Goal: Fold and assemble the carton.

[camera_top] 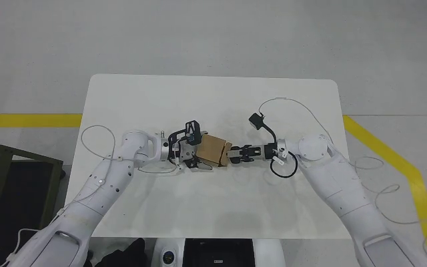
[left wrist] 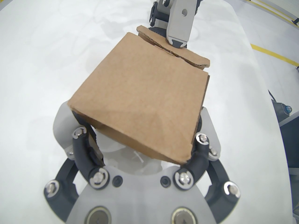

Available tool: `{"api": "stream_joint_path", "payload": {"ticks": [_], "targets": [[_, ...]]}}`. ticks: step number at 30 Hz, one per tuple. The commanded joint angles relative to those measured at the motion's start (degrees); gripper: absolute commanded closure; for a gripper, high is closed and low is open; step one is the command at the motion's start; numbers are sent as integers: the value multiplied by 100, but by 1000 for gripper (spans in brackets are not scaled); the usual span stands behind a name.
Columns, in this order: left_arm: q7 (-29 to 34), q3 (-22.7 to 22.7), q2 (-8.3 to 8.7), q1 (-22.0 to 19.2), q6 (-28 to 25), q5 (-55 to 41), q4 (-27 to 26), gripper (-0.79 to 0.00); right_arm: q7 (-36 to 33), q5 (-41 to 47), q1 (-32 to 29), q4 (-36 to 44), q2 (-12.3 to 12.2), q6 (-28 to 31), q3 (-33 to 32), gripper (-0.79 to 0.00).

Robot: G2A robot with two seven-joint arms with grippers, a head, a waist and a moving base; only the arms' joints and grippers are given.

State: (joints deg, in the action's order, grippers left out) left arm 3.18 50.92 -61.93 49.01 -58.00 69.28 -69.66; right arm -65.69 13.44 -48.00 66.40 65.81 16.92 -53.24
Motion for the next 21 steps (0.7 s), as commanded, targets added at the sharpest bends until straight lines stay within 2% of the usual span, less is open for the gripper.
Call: {"api": "stream_joint_path", "payload": {"ticks": [1, 12, 21], "targets": [[-2, 2, 1, 1, 0, 2, -2, -785, 17, -66, -13, 49, -12, -65, -19, -182], [-7, 19, 4, 11, 0, -3, -9, -785, 60, -328, 84, 247, 8, -337, 75, -166], [-11, 25, 9, 17, 0, 0, -25, -785, 66, -334, 246, 264, 87, -308, 247, -148]]}}
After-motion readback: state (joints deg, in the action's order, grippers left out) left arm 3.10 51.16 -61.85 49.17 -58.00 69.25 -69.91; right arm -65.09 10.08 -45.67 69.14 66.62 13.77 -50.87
